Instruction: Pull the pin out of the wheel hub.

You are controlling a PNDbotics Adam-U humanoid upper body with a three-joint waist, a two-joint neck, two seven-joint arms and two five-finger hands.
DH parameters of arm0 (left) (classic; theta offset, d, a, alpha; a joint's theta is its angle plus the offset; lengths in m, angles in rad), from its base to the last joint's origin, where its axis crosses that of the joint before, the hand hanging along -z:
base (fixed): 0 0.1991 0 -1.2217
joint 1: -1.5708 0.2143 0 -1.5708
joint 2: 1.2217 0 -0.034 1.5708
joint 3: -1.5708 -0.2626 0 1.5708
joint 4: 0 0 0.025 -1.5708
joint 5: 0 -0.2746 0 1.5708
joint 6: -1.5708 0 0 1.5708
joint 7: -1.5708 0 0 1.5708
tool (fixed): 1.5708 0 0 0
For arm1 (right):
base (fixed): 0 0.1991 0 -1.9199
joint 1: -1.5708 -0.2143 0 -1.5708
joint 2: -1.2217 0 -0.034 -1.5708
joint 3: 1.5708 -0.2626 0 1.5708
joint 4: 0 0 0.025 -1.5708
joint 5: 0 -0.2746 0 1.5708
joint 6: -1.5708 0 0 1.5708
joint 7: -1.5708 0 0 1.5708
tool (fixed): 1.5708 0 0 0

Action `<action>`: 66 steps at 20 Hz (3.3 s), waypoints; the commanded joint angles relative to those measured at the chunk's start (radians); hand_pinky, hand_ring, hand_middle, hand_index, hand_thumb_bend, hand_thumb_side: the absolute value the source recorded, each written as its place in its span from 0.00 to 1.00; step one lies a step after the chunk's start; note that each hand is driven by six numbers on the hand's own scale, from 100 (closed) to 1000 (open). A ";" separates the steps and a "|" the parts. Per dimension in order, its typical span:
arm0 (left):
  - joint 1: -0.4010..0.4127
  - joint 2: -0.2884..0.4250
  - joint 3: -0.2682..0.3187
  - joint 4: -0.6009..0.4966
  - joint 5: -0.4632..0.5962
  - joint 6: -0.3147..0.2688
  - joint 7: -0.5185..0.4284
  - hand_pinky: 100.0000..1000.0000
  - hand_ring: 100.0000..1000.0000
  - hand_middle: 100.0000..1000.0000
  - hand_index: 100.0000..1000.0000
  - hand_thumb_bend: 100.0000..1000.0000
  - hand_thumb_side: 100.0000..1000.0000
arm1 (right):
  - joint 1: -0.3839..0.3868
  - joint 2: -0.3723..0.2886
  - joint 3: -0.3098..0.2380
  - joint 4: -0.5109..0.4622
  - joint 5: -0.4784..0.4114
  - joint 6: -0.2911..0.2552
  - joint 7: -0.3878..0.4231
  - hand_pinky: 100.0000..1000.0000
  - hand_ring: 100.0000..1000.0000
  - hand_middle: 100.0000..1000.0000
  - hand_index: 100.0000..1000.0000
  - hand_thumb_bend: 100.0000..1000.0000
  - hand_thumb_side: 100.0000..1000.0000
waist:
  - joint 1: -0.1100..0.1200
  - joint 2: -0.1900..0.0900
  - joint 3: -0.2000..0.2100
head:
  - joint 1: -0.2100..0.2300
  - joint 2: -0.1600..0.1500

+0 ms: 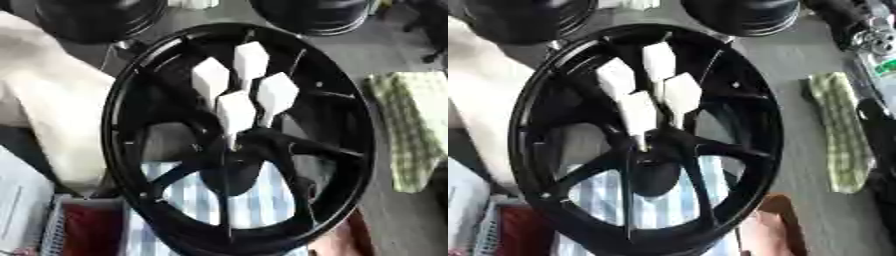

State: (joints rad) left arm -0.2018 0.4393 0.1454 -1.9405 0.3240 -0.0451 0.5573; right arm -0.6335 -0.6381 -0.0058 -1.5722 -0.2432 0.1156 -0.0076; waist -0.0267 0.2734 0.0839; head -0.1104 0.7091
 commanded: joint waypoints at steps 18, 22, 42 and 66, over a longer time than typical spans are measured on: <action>0.006 0.037 0.007 -0.015 -0.004 0.005 -0.001 0.73 0.74 0.68 0.78 0.38 0.66 | -0.111 -0.229 0.046 0.023 0.336 -0.065 0.513 0.83 0.75 0.67 0.72 0.18 0.44 | -0.005 -0.015 -0.002 | 0.022 -0.014; 0.012 0.039 0.008 -0.014 -0.007 0.008 -0.001 0.72 0.74 0.68 0.78 0.38 0.66 | -0.182 -0.281 0.048 0.037 0.436 -0.148 0.807 0.85 0.77 0.69 0.73 0.17 0.44 | -0.008 -0.015 -0.010 | 0.027 -0.014; 0.013 0.048 0.004 -0.013 -0.008 0.012 -0.005 0.73 0.74 0.68 0.78 0.37 0.67 | -0.208 -0.403 0.163 -0.247 0.309 -0.304 0.903 0.84 0.78 0.72 0.73 0.36 0.30 | -0.022 -0.013 -0.014 | 0.045 -0.017; 0.001 0.041 -0.009 -0.008 -0.001 0.015 -0.021 0.73 0.74 0.68 0.78 0.36 0.68 | -0.293 -0.349 0.396 -0.308 0.328 -0.136 0.751 0.80 0.76 0.71 0.78 0.49 0.21 | -0.048 0.002 0.017 | 0.061 -0.015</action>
State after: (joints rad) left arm -0.1929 0.4566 0.1328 -1.9394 0.3224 -0.0281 0.5400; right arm -0.9110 -0.9710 0.3963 -1.8796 0.0790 -0.0314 0.7505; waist -0.0799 0.2894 0.1003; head -0.0532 0.7015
